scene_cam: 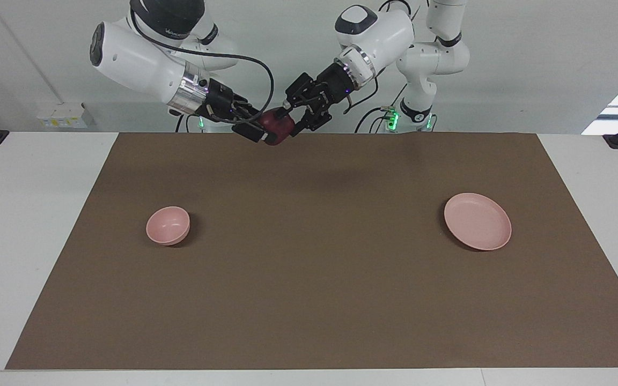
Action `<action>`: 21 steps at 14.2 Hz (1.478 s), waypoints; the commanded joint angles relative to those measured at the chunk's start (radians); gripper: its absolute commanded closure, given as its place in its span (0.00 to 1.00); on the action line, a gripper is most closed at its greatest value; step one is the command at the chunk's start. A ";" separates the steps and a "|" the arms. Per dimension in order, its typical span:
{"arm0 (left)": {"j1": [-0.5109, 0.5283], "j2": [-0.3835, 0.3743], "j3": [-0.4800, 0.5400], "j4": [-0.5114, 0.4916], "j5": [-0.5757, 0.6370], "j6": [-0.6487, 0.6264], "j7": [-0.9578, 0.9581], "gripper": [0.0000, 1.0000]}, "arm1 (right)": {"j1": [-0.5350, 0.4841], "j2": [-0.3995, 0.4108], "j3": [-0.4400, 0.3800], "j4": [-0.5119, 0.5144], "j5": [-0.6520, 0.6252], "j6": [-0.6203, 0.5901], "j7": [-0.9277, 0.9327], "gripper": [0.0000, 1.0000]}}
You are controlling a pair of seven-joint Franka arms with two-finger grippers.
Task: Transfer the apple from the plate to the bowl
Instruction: 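Carry the apple toward the right gripper and close the right gripper on it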
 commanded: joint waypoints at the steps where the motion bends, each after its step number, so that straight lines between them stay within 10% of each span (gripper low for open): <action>1: 0.002 -0.032 -0.003 -0.012 -0.019 0.017 -0.012 1.00 | 0.011 -0.007 0.000 -0.012 0.028 0.010 0.004 0.00; 4: 0.002 -0.032 -0.003 -0.013 -0.019 0.018 -0.013 1.00 | 0.011 -0.006 0.000 -0.015 0.028 0.006 -0.001 0.00; 6: 0.002 -0.032 -0.003 -0.013 -0.019 0.018 -0.012 1.00 | 0.011 -0.003 0.000 -0.014 0.028 0.001 -0.014 0.82; 7: 0.002 -0.032 -0.003 -0.015 -0.019 0.018 -0.012 1.00 | 0.011 -0.003 0.000 -0.014 0.028 -0.002 -0.016 1.00; 13: 0.007 -0.032 -0.001 -0.016 -0.019 0.018 -0.012 0.99 | 0.011 0.000 0.000 -0.008 0.028 -0.002 -0.022 1.00; 15: 0.008 -0.030 -0.001 -0.015 -0.019 0.016 -0.007 0.34 | 0.011 0.002 0.000 -0.006 0.028 -0.002 -0.022 1.00; 21: 0.017 -0.026 0.011 -0.016 -0.016 0.011 -0.015 0.02 | -0.006 0.003 -0.001 -0.003 0.026 -0.017 -0.068 1.00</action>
